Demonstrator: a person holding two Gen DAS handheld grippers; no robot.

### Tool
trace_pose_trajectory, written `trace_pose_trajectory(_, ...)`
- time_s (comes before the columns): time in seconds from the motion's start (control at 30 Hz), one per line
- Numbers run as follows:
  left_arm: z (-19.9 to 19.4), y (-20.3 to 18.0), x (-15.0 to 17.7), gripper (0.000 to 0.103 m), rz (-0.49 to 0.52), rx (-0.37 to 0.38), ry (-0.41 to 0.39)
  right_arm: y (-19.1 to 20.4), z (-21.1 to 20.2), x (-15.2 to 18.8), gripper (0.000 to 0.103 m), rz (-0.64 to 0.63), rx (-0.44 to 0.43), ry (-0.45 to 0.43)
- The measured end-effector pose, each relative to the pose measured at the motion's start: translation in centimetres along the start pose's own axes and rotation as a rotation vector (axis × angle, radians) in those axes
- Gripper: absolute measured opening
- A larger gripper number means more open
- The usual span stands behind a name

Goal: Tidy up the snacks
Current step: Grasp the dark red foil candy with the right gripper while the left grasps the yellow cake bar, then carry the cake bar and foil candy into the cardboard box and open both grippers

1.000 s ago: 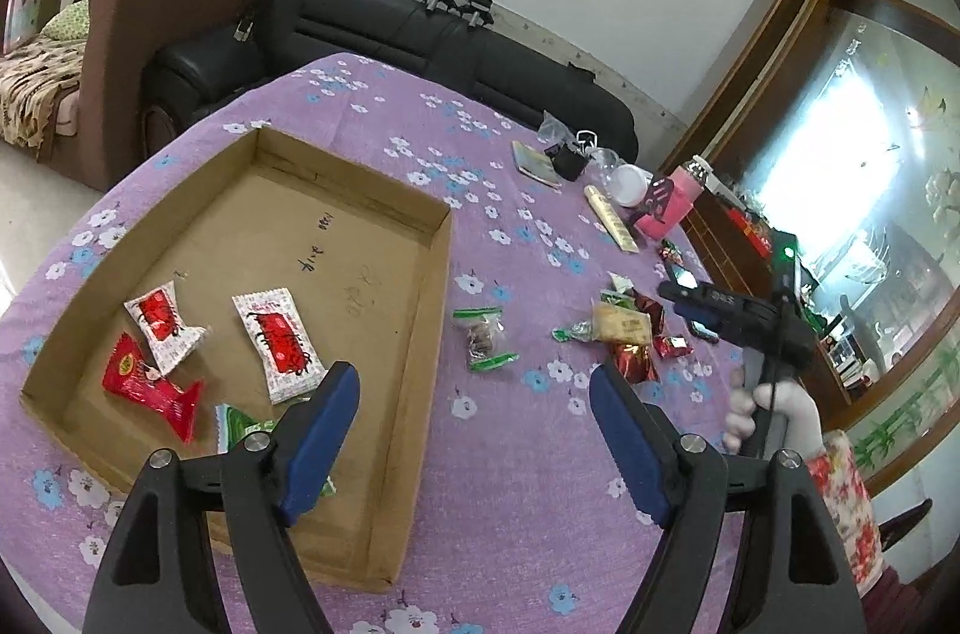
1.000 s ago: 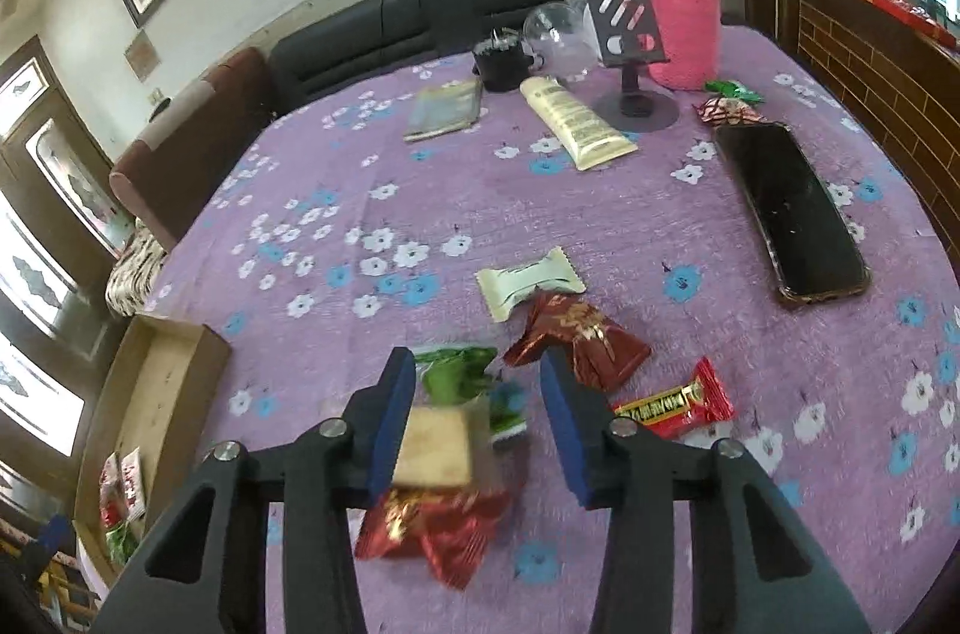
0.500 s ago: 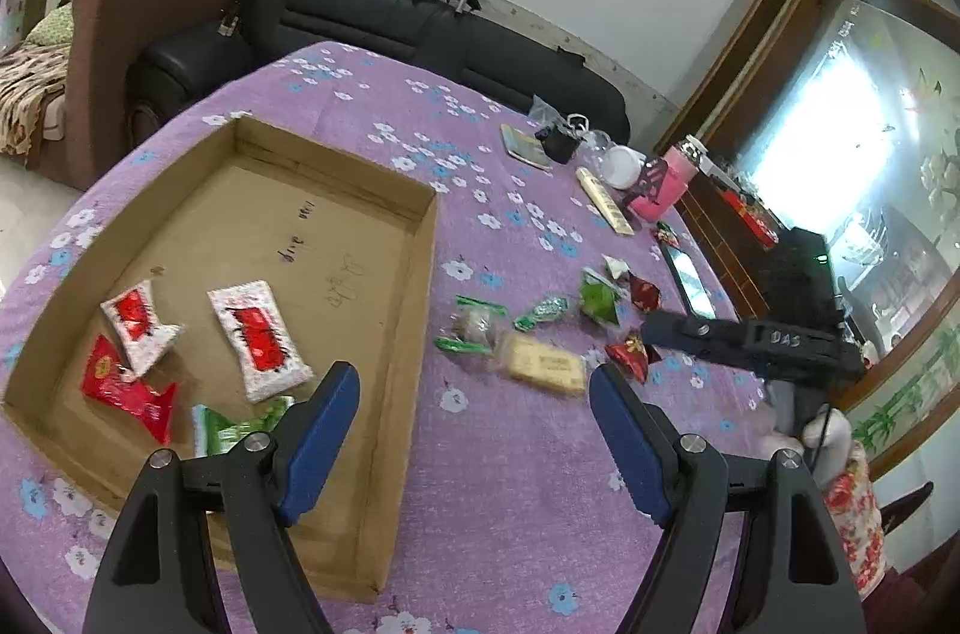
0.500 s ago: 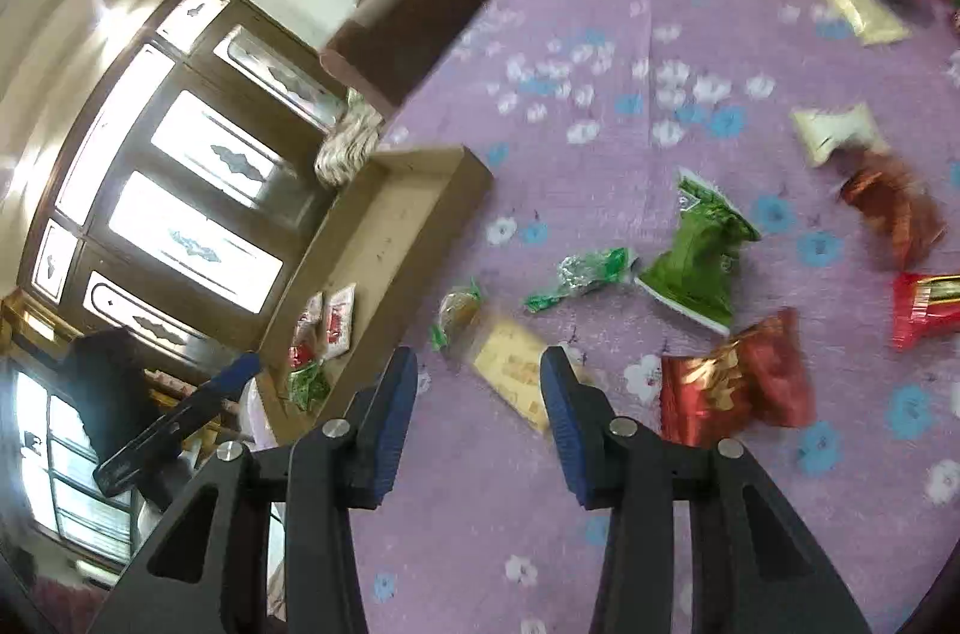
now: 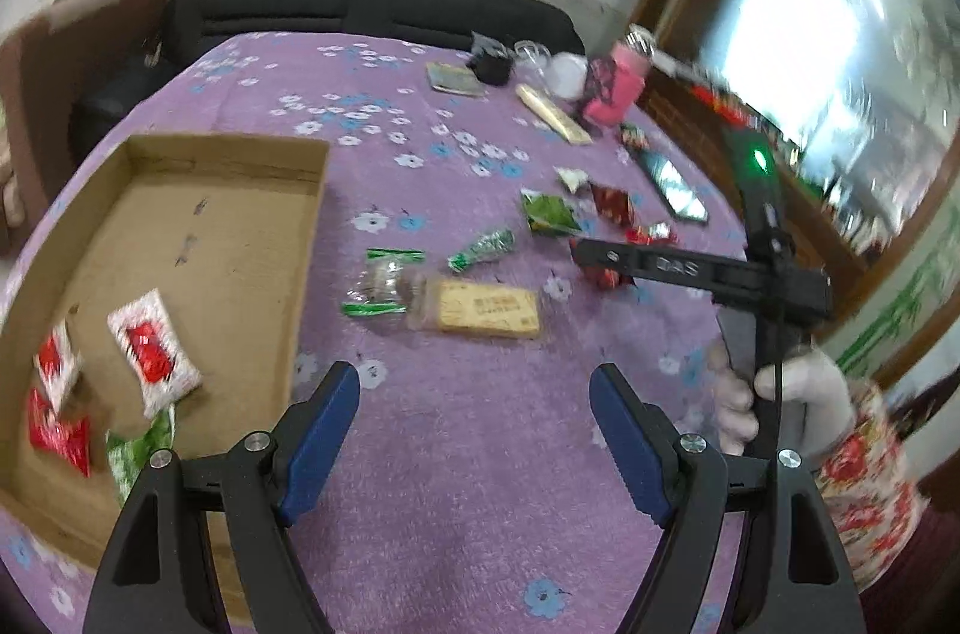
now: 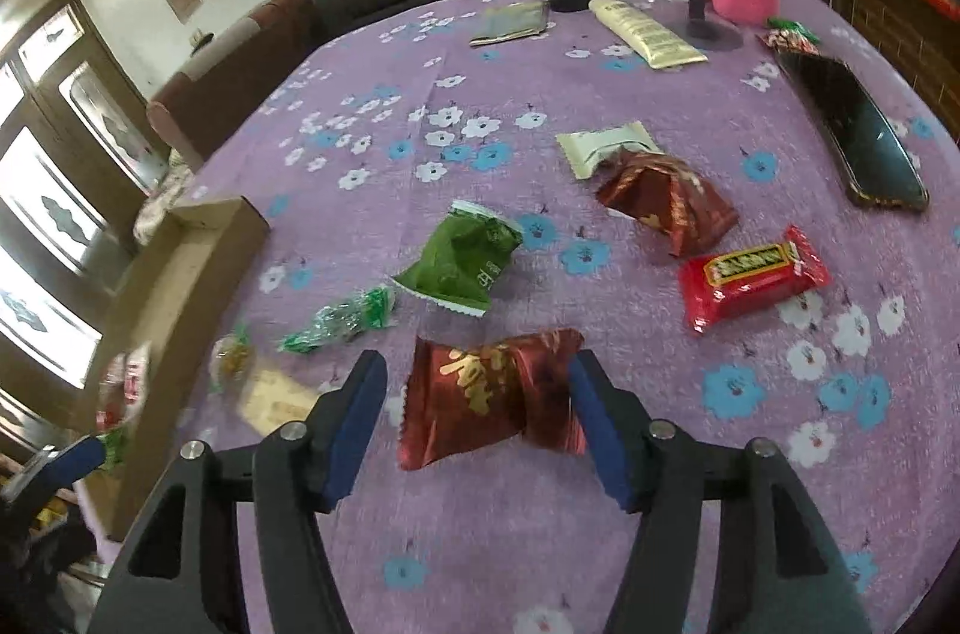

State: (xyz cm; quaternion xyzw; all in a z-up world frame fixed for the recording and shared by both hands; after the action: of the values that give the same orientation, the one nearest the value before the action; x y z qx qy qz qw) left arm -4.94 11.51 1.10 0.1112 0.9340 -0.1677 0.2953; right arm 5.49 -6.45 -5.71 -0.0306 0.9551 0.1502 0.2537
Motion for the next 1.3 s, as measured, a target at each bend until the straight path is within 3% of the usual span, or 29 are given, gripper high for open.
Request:
trace_pose_trajectory(0.07, 0.8, -1.0, -0.3, 0.082, 0.058, -0.014, 0.014, 0.2, 0.7, -0.1, 0.061, -0.007, 0.024, -0.002)
trace_pose_trajectory(0.13, 1.9, -2.1, -1.0, 0.082, 0.122, -0.023, 0.027, 0.2, 0.7, 0.0, 0.048, -0.015, 0.033, -0.010)
trace_pose_trajectory(0.27, 5.0, -4.4, -2.7, 0.082, 0.273, -0.042, 0.059, -0.8, 0.4, 0.0, 0.042, 0.011, 0.013, -0.031)
trace_pose_trajectory(0.5, 12.2, -4.7, -4.3, 0.082, 0.417, -0.106, 0.223, -2.8, -0.8, -0.4, 0.036, 0.073, -0.051, -0.065)
trace_pose_trajectory(0.6, 13.6, -4.1, -3.9, 0.082, 0.407, -0.100, 0.281, -3.5, -0.7, -0.4, 0.035, 0.103, -0.077, -0.054)
trace_pose_trajectory(0.7, 12.8, -4.9, -2.6, 0.079, 0.360, 0.003, 0.344, -3.4, -0.7, -0.4, 0.035, 0.102, -0.090, -0.050)
trace_pose_trajectory(0.8, 11.5, -6.5, -0.7, 0.077, 0.387, 0.065, 0.379, -3.3, -0.7, -0.4, 0.035, 0.102, -0.096, -0.047)
trace_pose_trajectory(0.97, 11.1, -7.4, 0.6, 0.077, 0.453, -0.022, 0.327, -3.4, -0.4, -0.4, 0.036, 0.103, -0.095, -0.045)
trace_pose_trajectory(1.0, 10.8, -7.1, 0.4, 0.074, 0.433, -0.027, 0.313, -3.4, -0.2, -0.3, 0.036, 0.105, -0.097, -0.040)
trace_pose_trajectory(1.07, 10.6, -6.8, -0.2, 0.053, 0.383, -0.048, 0.274, -3.3, 0.2, -0.2, 0.035, 0.109, -0.109, -0.033)
trace_pose_trajectory(1.1, 10.4, -6.5, -0.5, 0.034, 0.358, -0.050, 0.262, -3.3, 0.3, -0.2, 0.033, 0.108, -0.110, -0.033)
trace_pose_trajectory(1.3, 8.6, -4.5, -0.7, 0.034, 0.208, -0.004, 0.209, -3.0, -0.7, -0.4, 0.029, 0.103, -0.127, -0.082)
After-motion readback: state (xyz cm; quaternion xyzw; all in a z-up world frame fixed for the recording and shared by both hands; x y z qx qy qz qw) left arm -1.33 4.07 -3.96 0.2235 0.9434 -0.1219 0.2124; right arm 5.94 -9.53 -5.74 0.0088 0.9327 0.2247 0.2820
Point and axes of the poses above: each gripper's, at about its wrist camera, not at the fingertips, and z roughly the way its jaws point, y to its left, x to its underside, the point moved 8 cm from there along z, roughly the way its jaws point, and after that the axes turned 6 degrees about y, right-handed, at the moved point
